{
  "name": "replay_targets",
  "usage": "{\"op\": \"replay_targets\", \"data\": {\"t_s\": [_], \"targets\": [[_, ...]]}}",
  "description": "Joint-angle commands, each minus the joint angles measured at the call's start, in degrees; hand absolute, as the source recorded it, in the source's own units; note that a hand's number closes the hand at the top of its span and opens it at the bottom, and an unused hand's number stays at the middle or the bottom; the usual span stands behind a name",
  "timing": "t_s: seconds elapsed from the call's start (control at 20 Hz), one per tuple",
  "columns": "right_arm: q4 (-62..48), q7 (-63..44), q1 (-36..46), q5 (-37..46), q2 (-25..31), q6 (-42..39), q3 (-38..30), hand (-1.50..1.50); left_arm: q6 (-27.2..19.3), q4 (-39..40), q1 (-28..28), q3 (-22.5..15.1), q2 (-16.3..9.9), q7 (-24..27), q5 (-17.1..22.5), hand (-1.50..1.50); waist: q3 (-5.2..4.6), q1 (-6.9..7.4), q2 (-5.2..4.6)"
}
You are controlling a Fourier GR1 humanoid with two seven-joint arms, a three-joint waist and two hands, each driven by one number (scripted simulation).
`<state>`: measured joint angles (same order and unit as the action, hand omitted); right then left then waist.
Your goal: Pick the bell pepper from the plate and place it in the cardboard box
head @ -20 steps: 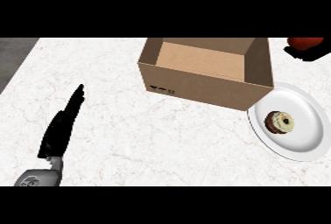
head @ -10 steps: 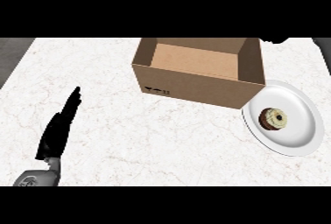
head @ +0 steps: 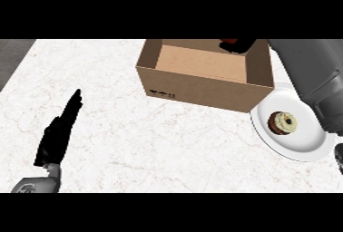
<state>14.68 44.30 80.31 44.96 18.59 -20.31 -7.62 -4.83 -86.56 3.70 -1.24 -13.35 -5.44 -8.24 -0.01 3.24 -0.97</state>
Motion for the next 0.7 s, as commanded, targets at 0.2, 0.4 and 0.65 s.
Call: {"op": "replay_targets", "data": {"t_s": [0.2, 0.4, 0.65], "targets": [[-3.88, -4.27, 0.0, 4.23, -8.99, 4.74, 3.76, 1.5, -0.23, -0.96, 0.03, 0.14, 0.32, -0.48, -0.6, 0.0, -0.02, 0.3, -0.3], [-6.84, -7.51, -1.1, 3.1, -10.05, 5.09, 2.05, -1.5, 1.92, -1.98, 0.61, 1.02, -1.37, -1.59, 0.52, 0.0, 0.01, 0.64, -0.46], [-7.11, -8.12, -1.92, 1.78, -13.36, 7.21, 0.57, -1.5, -0.41, 0.11, -1.02, -0.66, 1.48, 1.48, -1.63, 0.0, 0.0, 0.62, -0.57]]}}
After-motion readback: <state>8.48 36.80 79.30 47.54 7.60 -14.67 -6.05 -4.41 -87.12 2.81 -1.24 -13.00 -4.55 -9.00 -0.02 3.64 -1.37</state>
